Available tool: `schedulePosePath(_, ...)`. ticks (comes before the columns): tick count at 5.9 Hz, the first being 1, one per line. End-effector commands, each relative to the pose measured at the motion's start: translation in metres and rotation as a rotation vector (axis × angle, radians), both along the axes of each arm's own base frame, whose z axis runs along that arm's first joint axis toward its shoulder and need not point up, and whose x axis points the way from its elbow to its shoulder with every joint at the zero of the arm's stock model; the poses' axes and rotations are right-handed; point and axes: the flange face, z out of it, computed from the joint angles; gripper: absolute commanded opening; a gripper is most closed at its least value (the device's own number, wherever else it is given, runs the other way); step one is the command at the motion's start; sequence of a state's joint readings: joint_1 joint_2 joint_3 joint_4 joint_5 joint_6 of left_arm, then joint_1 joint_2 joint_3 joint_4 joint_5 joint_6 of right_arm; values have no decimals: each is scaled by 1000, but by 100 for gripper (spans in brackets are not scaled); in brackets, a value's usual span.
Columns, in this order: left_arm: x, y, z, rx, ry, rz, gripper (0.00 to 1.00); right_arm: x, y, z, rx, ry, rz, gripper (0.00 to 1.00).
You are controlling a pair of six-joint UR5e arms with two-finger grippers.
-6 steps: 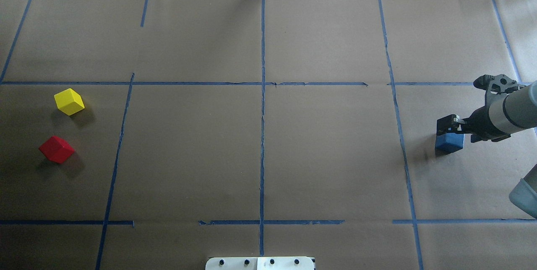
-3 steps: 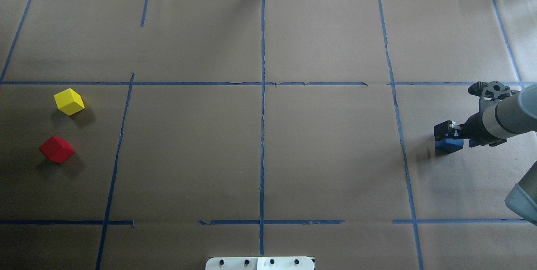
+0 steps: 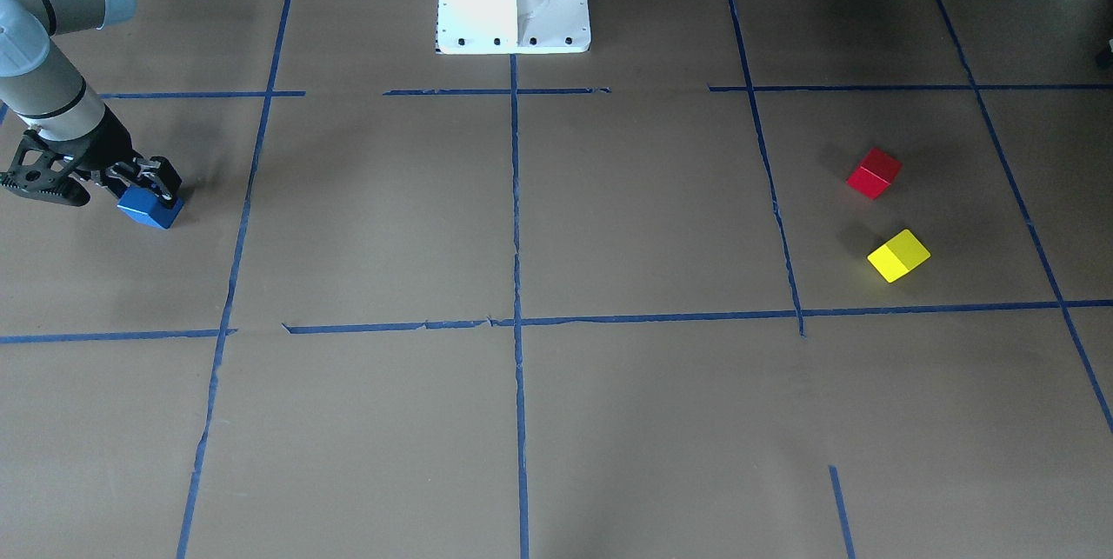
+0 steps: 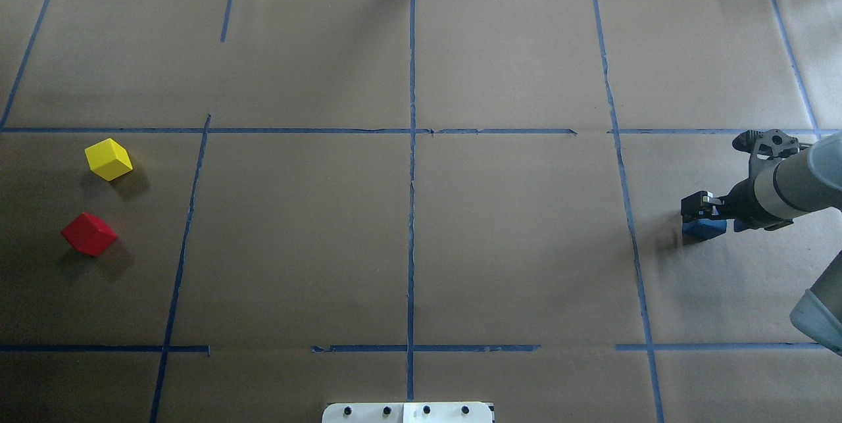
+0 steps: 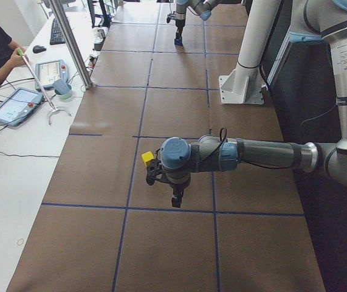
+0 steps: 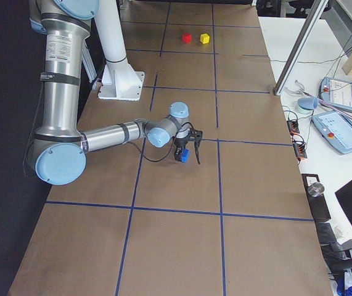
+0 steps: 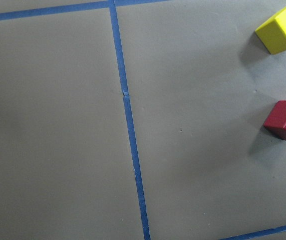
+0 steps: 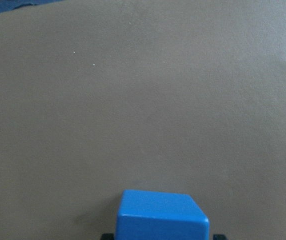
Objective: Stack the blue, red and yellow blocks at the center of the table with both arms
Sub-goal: 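Carry the blue cube with the right gripper to the table center and set it down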
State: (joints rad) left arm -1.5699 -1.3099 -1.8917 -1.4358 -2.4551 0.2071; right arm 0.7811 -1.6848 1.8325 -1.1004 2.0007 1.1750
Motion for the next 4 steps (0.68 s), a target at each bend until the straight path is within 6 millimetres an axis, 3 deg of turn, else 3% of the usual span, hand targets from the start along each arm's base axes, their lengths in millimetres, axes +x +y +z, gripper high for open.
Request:
schedulePosePath(1, 0, 0, -2, 4, 1, -1, 100, -2, 3, -63, 38, -90, 34, 0)
schedulePosePath(2, 0, 0, -4, 9, 1, -1, 100, -46, 5, -122, 39, -187, 34, 0)
schedulePosePath(4, 0, -1, -4, 14, 1, 3, 100, -173, 10, -280, -16, -242, -40, 1)
